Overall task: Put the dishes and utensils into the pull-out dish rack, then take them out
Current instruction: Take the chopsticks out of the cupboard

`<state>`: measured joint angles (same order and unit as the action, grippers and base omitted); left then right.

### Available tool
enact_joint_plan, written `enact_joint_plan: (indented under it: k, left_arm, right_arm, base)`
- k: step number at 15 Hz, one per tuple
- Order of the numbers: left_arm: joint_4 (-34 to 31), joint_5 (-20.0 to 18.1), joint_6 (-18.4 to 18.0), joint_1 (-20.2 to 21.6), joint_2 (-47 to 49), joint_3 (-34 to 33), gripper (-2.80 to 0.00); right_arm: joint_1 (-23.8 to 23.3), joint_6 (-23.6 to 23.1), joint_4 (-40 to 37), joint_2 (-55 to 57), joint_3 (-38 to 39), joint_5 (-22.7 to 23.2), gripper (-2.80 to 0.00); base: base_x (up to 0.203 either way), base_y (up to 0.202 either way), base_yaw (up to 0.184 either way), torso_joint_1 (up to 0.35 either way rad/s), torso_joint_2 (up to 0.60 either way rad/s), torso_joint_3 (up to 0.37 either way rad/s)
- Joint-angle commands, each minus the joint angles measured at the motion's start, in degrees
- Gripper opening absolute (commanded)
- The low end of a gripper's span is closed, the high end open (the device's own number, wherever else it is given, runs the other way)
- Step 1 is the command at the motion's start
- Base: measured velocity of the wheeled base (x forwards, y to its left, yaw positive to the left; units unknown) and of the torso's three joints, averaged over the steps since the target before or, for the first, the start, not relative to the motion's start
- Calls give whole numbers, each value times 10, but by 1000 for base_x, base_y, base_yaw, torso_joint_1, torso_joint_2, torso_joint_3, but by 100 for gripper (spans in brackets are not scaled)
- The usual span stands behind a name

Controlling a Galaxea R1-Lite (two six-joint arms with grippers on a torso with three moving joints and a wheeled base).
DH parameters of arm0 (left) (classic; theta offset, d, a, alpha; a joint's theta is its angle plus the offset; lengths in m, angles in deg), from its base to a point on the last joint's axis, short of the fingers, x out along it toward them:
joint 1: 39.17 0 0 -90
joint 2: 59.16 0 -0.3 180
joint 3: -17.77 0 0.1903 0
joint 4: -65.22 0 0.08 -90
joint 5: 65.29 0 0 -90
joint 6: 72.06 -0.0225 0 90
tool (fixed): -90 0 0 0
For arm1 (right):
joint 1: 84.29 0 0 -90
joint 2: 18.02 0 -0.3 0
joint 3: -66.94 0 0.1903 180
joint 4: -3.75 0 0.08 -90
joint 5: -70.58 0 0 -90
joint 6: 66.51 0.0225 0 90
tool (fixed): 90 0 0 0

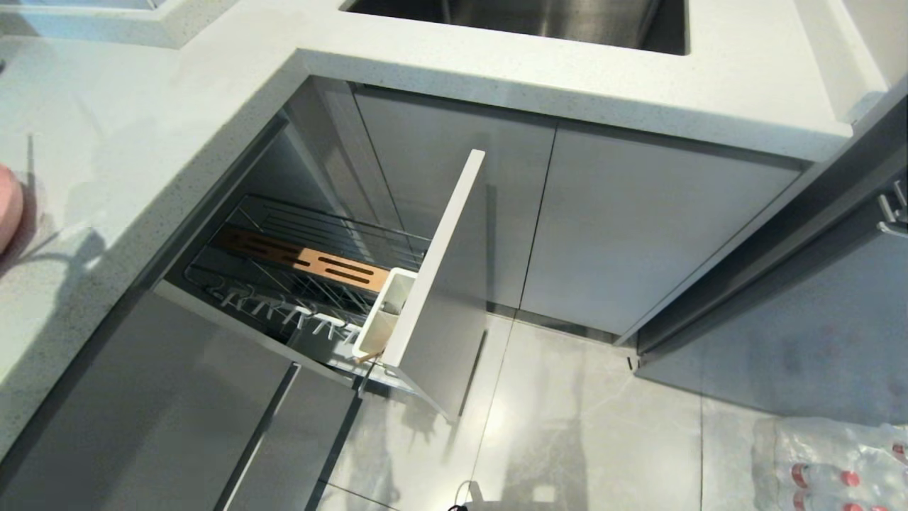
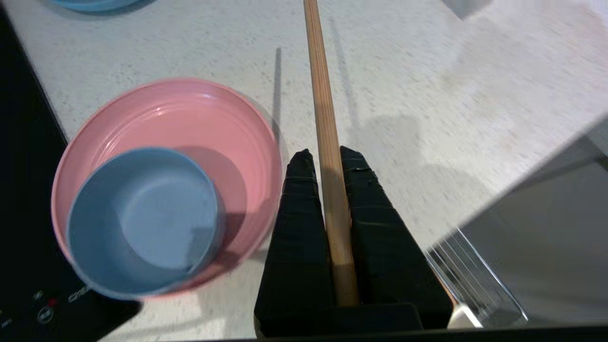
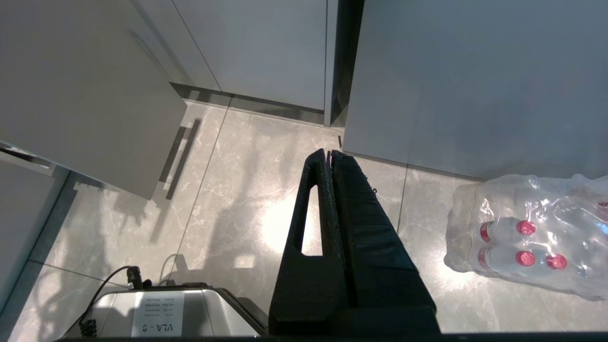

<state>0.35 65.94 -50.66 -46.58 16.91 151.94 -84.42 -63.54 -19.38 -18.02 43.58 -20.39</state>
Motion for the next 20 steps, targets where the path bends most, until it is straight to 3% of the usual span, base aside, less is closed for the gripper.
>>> enact_joint_plan:
  k: [1, 6, 9, 14, 20]
  left_arm:
    - [10, 7, 2, 23, 49, 0, -280]
    - [115, 48, 5, 21, 151, -23, -280]
    - [144, 66, 7, 20, 192, -28, -280]
    - [171, 99, 7, 23, 229, -30, -280]
    - [171, 105, 4, 25, 241, -30, -280]
  right_arm:
    - [0, 0, 0, 0, 0, 0, -280]
    - [0, 0, 0, 0, 0, 0, -280]
    - [0, 0, 0, 0, 0, 0, -280]
    - [0, 0, 0, 1, 0, 0, -280]
    - [0, 0, 0, 0, 0, 0, -280]
  base:
    - [0, 0, 0, 0, 0, 0]
    - [0, 0, 0, 0, 0, 0]
    - [0, 0, 0, 0, 0, 0]
    - [0, 0, 0, 0, 0, 0]
    - [0, 0, 0, 0, 0, 0]
